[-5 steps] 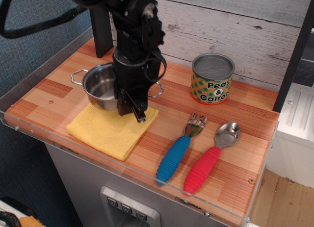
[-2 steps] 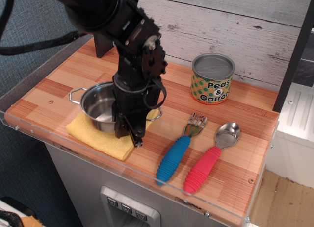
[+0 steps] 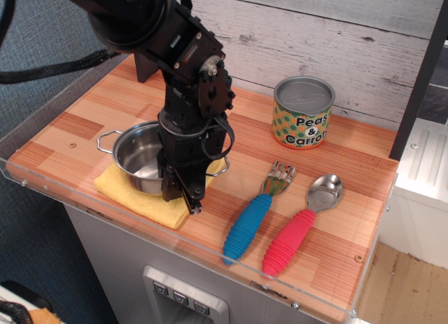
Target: Place the pot on the yellow cloth
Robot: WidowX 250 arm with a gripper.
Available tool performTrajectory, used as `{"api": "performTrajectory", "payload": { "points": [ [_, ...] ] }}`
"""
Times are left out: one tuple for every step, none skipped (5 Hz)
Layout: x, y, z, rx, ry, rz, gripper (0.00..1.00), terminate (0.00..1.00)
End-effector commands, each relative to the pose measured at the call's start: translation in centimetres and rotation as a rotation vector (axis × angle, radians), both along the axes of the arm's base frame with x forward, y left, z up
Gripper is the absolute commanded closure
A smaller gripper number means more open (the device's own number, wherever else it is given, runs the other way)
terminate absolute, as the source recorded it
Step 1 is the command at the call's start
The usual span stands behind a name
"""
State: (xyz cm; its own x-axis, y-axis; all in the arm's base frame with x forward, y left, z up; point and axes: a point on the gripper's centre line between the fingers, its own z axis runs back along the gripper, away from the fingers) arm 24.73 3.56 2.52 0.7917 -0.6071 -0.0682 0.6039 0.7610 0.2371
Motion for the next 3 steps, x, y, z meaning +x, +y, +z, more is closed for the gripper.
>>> {"api": "performTrajectory", "payload": {
  "points": [
    [1.1, 0.4, 1.5, -0.044, -0.026, 0.020, 0.00, 0.00],
    [0.9, 0.4, 2.1, -0.062, -0.016, 0.036, 0.00, 0.00],
    [0.2, 0.5, 3.1, -0.076, 0.001, 0.073, 0.00, 0.00]
  ]
}}
